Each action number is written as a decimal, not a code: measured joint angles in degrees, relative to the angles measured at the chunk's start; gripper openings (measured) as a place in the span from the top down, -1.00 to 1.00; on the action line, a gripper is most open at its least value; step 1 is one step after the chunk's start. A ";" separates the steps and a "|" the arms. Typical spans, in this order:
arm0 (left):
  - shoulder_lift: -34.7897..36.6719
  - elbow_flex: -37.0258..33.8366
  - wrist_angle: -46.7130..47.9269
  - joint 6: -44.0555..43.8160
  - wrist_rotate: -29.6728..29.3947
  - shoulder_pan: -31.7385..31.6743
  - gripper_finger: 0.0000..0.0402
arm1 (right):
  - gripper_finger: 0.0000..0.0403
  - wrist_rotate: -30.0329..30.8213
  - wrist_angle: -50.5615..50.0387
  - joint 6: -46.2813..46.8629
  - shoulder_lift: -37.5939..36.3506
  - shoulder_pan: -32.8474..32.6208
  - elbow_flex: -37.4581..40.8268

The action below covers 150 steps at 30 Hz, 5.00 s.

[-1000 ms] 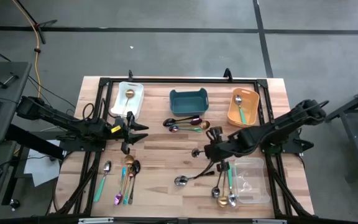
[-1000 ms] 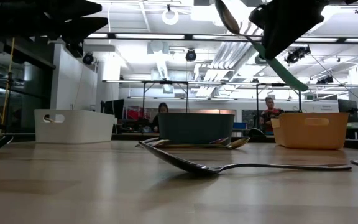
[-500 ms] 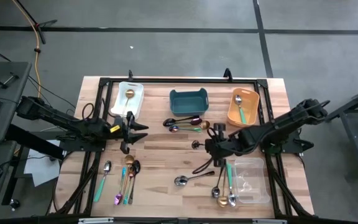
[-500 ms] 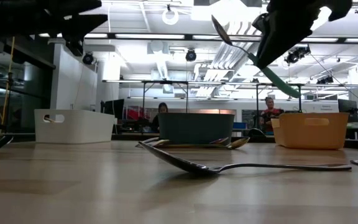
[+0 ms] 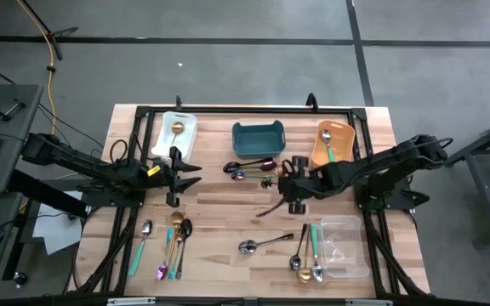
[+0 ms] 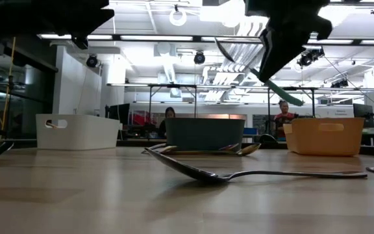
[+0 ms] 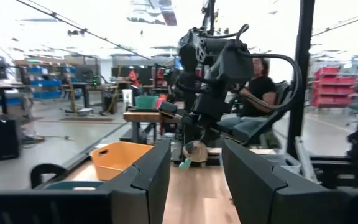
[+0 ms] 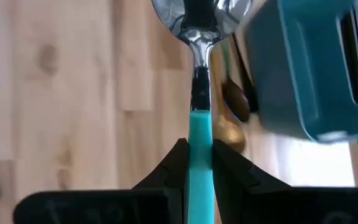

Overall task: Sort silverware by color (type)
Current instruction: Put the light green spoon into the orange bin, then put the black spoon into the blue bin

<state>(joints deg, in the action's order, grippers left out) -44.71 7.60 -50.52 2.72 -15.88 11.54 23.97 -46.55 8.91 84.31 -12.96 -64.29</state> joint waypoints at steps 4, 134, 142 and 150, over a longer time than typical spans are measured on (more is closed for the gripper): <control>0.00 0.00 -0.53 1.10 -0.02 -2.34 0.32 | 0.81 0.74 -2.68 0.11 0.00 3.84 0.00; -0.02 0.00 1.23 -7.08 0.29 -5.89 0.32 | 0.04 -20.33 54.93 1.37 -11.73 14.80 24.11; -0.01 1.13 3.88 -9.17 0.49 -5.89 0.32 | 0.04 -20.31 59.83 1.09 -3.42 12.61 24.11; -3.21 22.40 49.84 -14.36 1.85 -5.72 0.21 | 0.04 -20.18 65.08 -3.47 1.68 8.85 24.11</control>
<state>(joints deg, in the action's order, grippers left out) -47.92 29.99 -0.68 -11.64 -14.02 5.82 3.79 18.53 5.43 85.99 -4.11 -40.18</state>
